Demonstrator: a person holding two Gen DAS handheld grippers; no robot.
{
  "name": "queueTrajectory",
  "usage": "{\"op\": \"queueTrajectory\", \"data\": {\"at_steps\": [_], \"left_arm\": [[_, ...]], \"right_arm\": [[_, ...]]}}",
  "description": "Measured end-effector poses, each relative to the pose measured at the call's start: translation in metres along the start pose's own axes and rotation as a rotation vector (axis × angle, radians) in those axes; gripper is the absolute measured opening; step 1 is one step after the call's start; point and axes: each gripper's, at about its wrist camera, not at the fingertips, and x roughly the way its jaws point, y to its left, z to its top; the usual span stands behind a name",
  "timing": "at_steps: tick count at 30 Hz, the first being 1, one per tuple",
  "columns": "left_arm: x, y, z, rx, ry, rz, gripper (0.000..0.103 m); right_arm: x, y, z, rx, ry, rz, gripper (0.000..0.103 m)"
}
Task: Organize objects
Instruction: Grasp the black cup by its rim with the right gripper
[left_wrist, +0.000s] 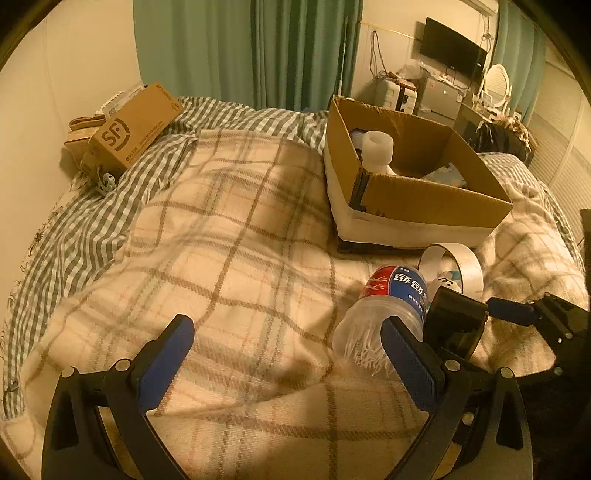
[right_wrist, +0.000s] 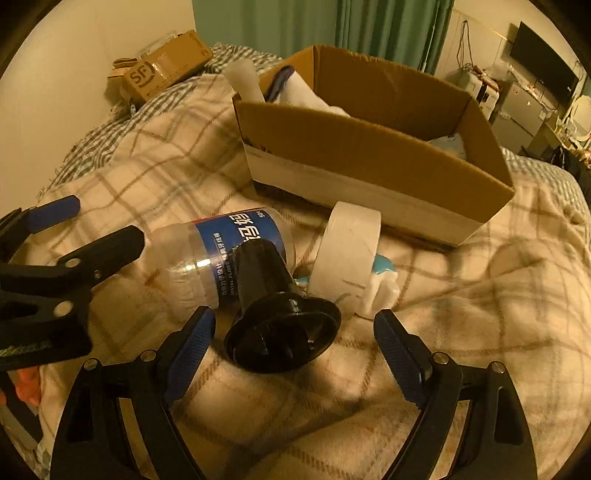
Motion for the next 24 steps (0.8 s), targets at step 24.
{"op": "queueTrajectory", "data": {"at_steps": [24], "left_arm": [[0.022, -0.066, 0.007, 0.179, 0.051, -0.065, 0.103]], "right_arm": [[-0.082, -0.043, 0.004, 0.103, -0.23, -0.077, 0.058]]}}
